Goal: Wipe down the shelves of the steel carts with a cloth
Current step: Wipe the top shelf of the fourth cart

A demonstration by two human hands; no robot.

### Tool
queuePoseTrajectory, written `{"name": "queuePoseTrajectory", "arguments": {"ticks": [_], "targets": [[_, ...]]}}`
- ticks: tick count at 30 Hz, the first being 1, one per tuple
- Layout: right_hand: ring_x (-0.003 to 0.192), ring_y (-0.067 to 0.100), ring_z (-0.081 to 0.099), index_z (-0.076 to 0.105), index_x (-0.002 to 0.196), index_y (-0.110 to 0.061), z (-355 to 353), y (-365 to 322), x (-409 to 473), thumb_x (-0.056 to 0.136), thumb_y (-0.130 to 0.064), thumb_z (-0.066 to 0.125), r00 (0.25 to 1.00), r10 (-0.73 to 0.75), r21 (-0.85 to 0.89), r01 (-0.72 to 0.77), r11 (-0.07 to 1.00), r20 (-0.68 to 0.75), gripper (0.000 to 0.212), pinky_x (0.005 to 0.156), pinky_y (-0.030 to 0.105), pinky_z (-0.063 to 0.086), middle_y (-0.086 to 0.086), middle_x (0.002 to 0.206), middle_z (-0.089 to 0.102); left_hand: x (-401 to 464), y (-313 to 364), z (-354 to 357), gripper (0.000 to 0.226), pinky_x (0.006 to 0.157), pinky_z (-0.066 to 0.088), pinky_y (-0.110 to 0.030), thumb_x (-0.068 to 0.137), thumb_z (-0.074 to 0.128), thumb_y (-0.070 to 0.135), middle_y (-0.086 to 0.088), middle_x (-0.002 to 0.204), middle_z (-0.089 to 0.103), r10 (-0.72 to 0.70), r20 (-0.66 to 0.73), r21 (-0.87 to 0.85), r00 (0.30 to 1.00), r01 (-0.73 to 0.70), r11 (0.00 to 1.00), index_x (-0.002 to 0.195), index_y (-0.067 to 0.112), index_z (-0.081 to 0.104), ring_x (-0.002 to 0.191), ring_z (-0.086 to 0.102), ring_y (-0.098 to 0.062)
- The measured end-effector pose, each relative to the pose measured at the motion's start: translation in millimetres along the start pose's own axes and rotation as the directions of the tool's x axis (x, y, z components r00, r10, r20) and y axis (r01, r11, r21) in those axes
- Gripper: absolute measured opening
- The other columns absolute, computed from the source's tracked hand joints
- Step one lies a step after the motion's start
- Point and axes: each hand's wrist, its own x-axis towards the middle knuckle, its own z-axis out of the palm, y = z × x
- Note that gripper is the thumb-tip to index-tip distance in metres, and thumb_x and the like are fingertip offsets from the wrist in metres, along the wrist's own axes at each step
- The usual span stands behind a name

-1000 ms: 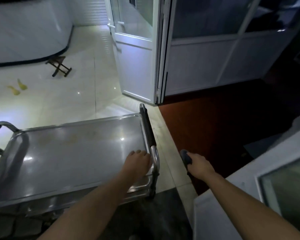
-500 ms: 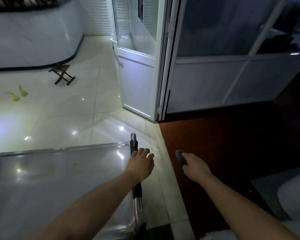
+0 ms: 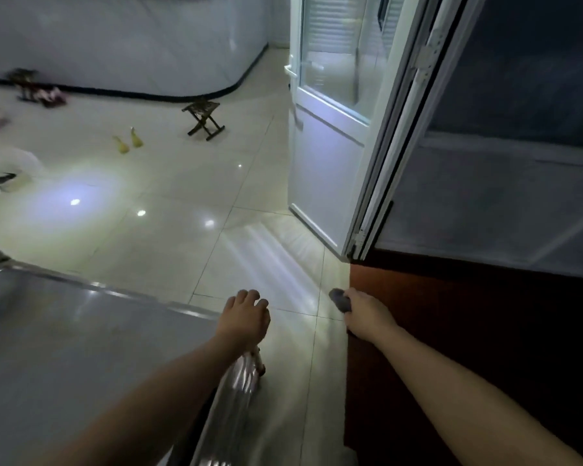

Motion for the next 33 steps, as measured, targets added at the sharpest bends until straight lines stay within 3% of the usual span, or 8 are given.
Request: {"name": "queuePoseTrajectory", "arguments": {"ticks": [6,11,17,21,24,28,30,33], "targets": [[0.101,0.029,0.06,0.048,0.12,-0.024,-51,19,98,0.082,-0.017,0.049,0.989,-0.129,-0.032,0.132,0.991,0.069,0.039,0.083,0.039,0.052,0.002,0.117,0.06,69,20,-6,0.033,0.083,0.054,-0.041,0.092,0.048,0.034,-0.005,0.112,0.069,-0.092,-0.003,0.067,0.996,0.092,0.994,0.107,0.019,0.074,0.104,0.064,-0.028],[0.1,0.026,0.059,0.048,0.125,-0.023,-78,-1,202,0.083,-0.016,0.047,0.967,-0.214,-0.099,0.229,0.968,0.141,0.043,0.08,0.036,0.049,0.001,0.116,0.058,136,6,-5,0.047,0.083,0.055,-0.041,0.093,0.032,0.038,-0.003,0.11,0.069,-0.156,0.039,0.053,0.987,0.154,0.987,0.105,0.021,0.074,0.101,0.065,-0.027],[0.079,0.022,0.066,0.051,0.097,-0.022,-90,-71,325,0.078,-0.011,0.042,0.924,-0.328,-0.169,0.362,0.917,0.197,0.024,0.073,0.038,0.057,0.001,0.091,0.063,200,-74,22,0.03,0.085,0.054,-0.042,0.094,0.05,0.033,-0.004,0.11,0.069,-0.363,0.099,0.03,0.926,0.362,0.932,0.106,0.02,0.074,0.101,0.064,-0.028],[0.064,0.017,0.066,0.047,0.088,-0.024,-98,-141,385,0.072,-0.007,0.039,0.861,-0.45,-0.163,0.492,0.855,0.238,0.025,0.063,0.032,0.051,0.004,0.079,0.064,216,-124,20,0.041,0.083,0.056,-0.041,0.093,0.037,0.034,-0.004,0.106,0.07,-0.499,0.106,0.058,0.86,0.495,0.867,0.1,0.02,0.075,0.096,0.065,-0.027],[0.063,0.017,0.068,0.043,0.079,-0.028,-98,-197,420,0.071,-0.009,0.035,0.791,-0.536,-0.171,0.596,0.785,0.295,0.022,0.066,0.037,0.058,0.002,0.076,0.065,221,-152,10,0.029,0.091,0.053,-0.044,0.096,0.051,0.032,-0.006,0.117,0.069,-0.641,0.12,-0.002,0.758,0.646,0.764,0.11,0.02,0.074,0.107,0.064,-0.029],[0.069,0.019,0.067,0.045,0.084,-0.03,-84,-281,458,0.073,-0.01,0.037,0.604,-0.669,-0.195,0.787,0.585,0.432,0.024,0.066,0.037,0.055,0.004,0.083,0.062,219,-173,-4,0.037,0.109,0.038,-0.047,0.105,0.042,0.03,-0.009,0.137,0.057,-0.792,0.112,-0.02,0.6,0.798,0.602,0.133,0.017,0.062,0.129,0.051,-0.034],[0.086,0.024,0.064,0.053,0.105,-0.026,-72,-320,472,0.083,-0.016,0.043,0.486,-0.711,-0.194,0.869,0.455,0.508,0.026,0.075,0.038,0.055,0.004,0.101,0.058,214,-180,-3,0.035,0.108,0.038,-0.045,0.105,0.043,0.029,-0.008,0.134,0.058,-0.871,0.119,-0.024,0.477,0.878,0.478,0.13,0.017,0.063,0.127,0.053,-0.033],[0.095,0.03,0.061,0.053,0.124,-0.022,-53,-363,477,0.092,-0.022,0.046,0.312,-0.744,-0.166,0.949,0.267,0.591,0.032,0.084,0.039,0.052,0.007,0.115,0.048,196,-164,-3,0.027,0.095,0.046,-0.042,0.098,0.047,0.026,-0.006,0.115,0.064,-0.976,0.09,-0.105,0.199,0.976,0.19,0.109,0.018,0.07,0.112,0.063,-0.032]]}}
